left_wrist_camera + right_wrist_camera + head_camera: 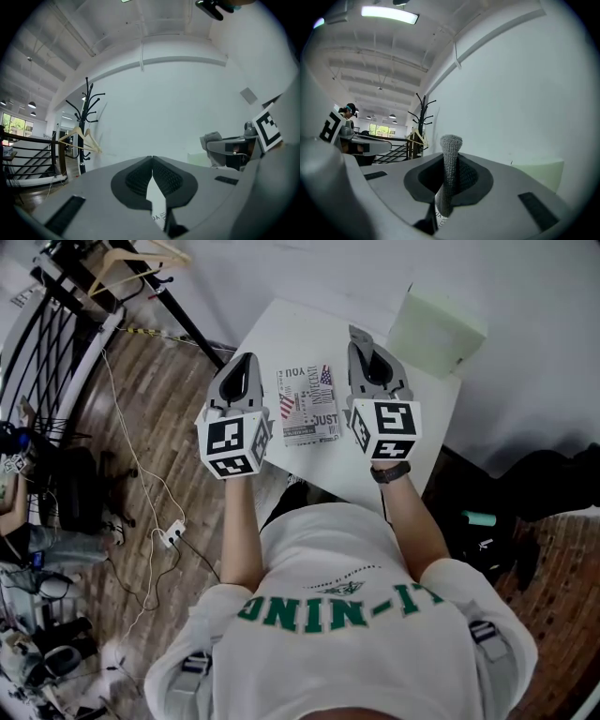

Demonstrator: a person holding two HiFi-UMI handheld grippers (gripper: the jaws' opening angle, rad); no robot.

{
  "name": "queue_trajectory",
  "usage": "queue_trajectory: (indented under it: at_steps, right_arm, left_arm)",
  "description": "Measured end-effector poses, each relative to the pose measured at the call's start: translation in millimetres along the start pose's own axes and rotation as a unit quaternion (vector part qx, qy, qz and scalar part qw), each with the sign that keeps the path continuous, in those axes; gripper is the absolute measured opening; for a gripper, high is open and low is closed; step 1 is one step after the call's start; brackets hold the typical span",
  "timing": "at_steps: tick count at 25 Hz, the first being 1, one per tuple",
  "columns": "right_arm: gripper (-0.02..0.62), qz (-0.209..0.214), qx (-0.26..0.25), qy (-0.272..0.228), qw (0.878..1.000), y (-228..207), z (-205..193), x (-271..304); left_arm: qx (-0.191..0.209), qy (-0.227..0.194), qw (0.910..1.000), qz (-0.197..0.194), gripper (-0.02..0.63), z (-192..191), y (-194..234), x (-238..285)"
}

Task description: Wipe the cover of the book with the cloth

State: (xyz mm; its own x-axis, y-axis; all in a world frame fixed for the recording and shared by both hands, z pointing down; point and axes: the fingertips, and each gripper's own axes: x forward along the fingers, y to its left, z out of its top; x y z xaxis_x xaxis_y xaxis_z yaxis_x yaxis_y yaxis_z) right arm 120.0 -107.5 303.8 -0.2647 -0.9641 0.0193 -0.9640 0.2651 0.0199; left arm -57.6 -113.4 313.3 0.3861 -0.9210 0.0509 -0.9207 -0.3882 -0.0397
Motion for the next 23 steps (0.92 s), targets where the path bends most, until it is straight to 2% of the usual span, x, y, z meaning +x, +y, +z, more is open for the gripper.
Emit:
queue_trajectory:
  at_steps: [7,12,23]
  right_arm:
    - [0.034,0.003,0.007,0.002,1.000,3,-2,-8]
    - [0.034,0.010,0.016,0.003,1.000,2,-4,-18]
    - [0.034,0.031,0.021,0.014,0.999,17,-2,-66]
  left_arm:
    - [0.010,0.000,0.9999,0.000,0.015,4,-10,-6]
    - [0.003,-0.002,1.0000,-0.004,0.015,6,-22,-17]
    - [0.014,0.001,0.9995,0.027,0.015,13,-40,-65]
